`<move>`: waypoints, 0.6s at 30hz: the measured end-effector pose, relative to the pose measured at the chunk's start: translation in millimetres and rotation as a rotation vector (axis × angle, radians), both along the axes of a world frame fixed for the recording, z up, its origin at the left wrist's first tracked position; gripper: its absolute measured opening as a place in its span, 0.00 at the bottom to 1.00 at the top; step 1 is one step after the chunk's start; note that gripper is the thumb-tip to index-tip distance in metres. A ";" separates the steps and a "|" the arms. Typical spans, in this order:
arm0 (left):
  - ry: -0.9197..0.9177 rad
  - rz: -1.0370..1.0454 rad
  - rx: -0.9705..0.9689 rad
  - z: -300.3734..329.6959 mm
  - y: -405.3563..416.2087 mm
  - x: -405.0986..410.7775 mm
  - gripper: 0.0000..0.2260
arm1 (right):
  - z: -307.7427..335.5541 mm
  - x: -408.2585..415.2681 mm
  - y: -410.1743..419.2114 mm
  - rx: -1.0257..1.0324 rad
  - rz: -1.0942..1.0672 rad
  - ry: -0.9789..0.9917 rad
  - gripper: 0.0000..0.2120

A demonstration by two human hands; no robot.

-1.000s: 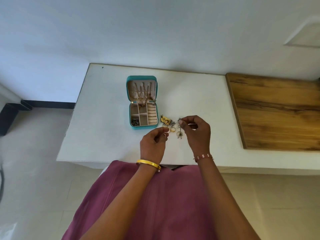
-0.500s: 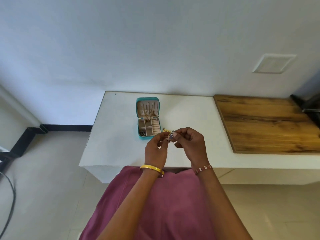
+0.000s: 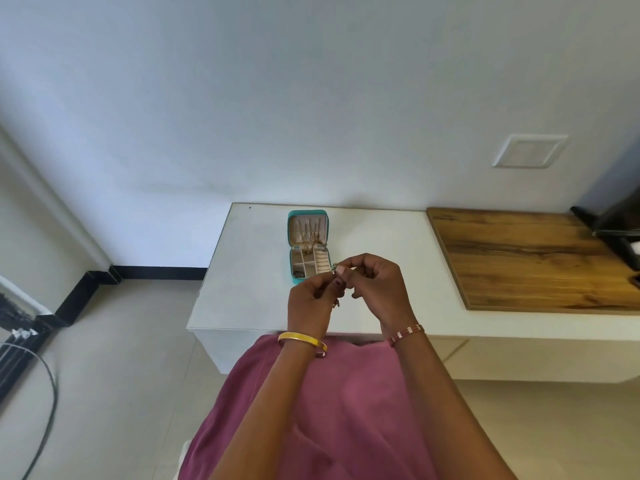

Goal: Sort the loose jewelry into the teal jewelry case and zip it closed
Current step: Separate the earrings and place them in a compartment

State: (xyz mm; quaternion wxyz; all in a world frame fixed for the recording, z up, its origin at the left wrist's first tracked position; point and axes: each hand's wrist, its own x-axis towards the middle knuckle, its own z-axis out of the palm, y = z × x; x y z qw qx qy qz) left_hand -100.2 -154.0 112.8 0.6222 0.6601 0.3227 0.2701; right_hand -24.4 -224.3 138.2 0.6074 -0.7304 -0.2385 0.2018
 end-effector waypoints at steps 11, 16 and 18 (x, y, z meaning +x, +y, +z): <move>-0.116 0.019 -0.227 14.0 -8.7 -9.0 0.07 | 9.0 -16.6 -6.6 -0.050 -0.169 -0.172 0.03; -0.149 0.062 -0.377 15.8 -7.6 -9.7 0.04 | 13.9 -19.1 -8.8 -0.085 -0.128 -0.158 0.04; -0.175 0.063 -0.432 17.8 -6.3 -11.1 0.04 | 14.9 -19.8 -8.5 -0.128 -0.075 -0.187 0.04</move>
